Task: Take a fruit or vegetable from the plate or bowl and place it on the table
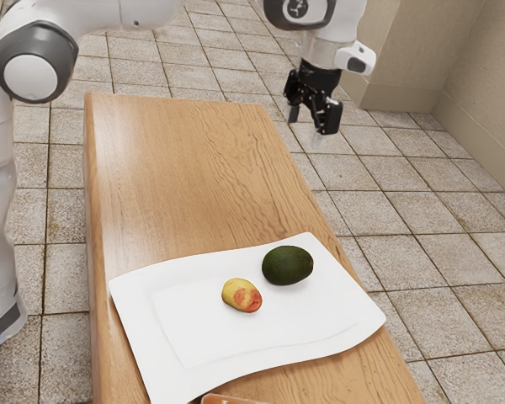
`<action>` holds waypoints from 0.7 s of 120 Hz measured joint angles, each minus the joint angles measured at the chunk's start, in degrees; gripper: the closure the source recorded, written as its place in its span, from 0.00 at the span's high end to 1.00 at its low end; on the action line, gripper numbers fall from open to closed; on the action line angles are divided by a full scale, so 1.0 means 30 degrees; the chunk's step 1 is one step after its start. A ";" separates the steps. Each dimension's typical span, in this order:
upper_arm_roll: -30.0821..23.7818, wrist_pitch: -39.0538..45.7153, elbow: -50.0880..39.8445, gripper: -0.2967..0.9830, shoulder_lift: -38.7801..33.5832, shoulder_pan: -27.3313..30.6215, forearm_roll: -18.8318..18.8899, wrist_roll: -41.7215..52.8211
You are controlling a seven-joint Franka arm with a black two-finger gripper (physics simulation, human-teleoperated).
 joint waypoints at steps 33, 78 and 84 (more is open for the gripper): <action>-0.0359 -0.0096 0.0532 0.77 0.0082 0.0148 0.0271 -0.0118; -0.4407 -0.1472 0.0411 0.76 0.0279 -0.0455 0.0667 0.1149; -0.4550 -0.1618 0.0057 0.76 0.0172 -0.0442 0.0596 0.1529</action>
